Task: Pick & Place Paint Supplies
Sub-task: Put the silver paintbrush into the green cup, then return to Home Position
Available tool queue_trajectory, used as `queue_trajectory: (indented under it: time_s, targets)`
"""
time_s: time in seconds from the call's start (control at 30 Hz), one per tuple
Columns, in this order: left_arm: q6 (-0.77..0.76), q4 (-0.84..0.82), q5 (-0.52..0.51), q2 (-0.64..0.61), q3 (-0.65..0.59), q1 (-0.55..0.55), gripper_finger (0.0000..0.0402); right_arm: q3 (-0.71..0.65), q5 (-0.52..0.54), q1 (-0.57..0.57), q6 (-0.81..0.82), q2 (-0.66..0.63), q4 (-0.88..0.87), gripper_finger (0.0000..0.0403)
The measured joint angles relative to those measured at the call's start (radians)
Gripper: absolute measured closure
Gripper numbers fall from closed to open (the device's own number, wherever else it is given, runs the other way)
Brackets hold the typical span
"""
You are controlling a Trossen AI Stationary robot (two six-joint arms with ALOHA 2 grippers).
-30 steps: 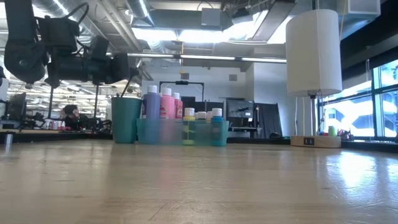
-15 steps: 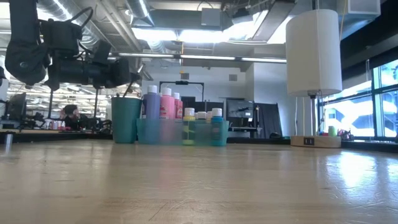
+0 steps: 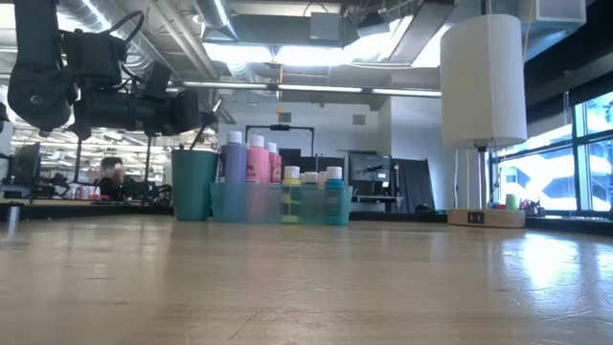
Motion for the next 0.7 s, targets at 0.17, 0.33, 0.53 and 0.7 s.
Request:
queue_trajectory:
  time_s: [0.17,0.33,0.53,0.7]
  targets:
    - [0.007,0.000,-0.003,0.022,0.000,0.000,0.0384,0.000,0.000,0.000,0.000,0.000,0.000,0.0258]
    - [0.008,-0.001,-0.003,0.057,0.000,0.000,0.0370,0.000,0.000,-0.001,0.000,0.000,0.000,0.0258]
    - [0.016,0.000,-0.007,0.066,0.000,0.000,0.0348,0.000,0.000,-0.005,0.000,0.000,0.000,0.0258]
    - [0.007,0.000,-0.048,0.066,0.000,0.000,0.0333,0.000,0.000,-0.007,0.000,0.000,0.000,0.0258]
